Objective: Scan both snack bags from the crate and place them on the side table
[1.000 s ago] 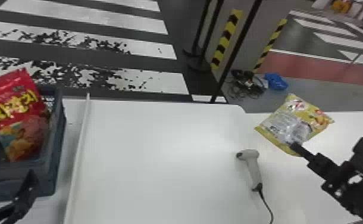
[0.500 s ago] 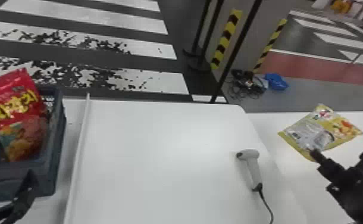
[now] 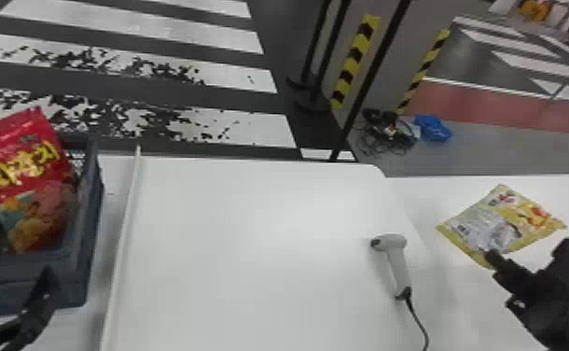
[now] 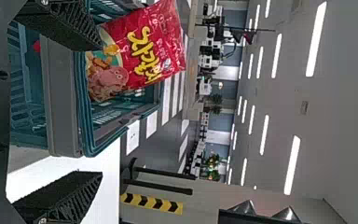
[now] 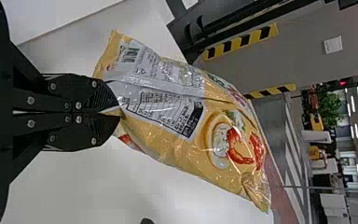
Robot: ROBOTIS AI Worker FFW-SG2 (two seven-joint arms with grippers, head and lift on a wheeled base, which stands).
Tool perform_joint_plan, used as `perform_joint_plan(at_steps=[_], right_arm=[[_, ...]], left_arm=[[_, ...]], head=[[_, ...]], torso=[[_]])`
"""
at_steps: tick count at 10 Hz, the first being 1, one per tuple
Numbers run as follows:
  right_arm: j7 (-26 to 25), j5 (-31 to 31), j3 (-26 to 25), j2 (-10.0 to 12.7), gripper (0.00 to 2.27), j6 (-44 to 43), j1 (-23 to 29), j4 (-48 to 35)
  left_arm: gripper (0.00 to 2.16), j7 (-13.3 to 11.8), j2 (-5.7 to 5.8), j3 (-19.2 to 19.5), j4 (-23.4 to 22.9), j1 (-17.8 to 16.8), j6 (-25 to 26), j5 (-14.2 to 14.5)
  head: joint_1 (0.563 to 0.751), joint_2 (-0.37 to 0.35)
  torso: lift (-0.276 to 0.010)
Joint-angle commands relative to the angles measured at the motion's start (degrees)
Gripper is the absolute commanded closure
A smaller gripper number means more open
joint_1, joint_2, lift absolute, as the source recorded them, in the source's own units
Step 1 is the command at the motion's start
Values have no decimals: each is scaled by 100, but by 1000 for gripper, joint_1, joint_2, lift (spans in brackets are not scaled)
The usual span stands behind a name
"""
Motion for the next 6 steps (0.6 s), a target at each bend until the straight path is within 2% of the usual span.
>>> perform_joint_plan(at_steps=[1, 2, 5, 6], right_arm=[[-46, -125, 1, 1, 775, 0, -12, 89], [-213, -231, 1, 19, -2, 0, -30, 89], [-345, -380, -104, 54, 49, -87, 23, 45], [-389, -380, -139, 159, 39, -386, 163, -245]], left_arm=[[36, -1, 7, 0, -15, 9, 0, 2], [36, -1, 7, 0, -15, 18, -18, 11], [36, -19, 7, 53, -15, 44, -88, 55], [36, -19, -2, 70, -15, 53, -88, 55]], head=[[695, -350], [695, -350], [695, -350], [695, -350]], torso=[[-95], [-95], [-95], [-95]])
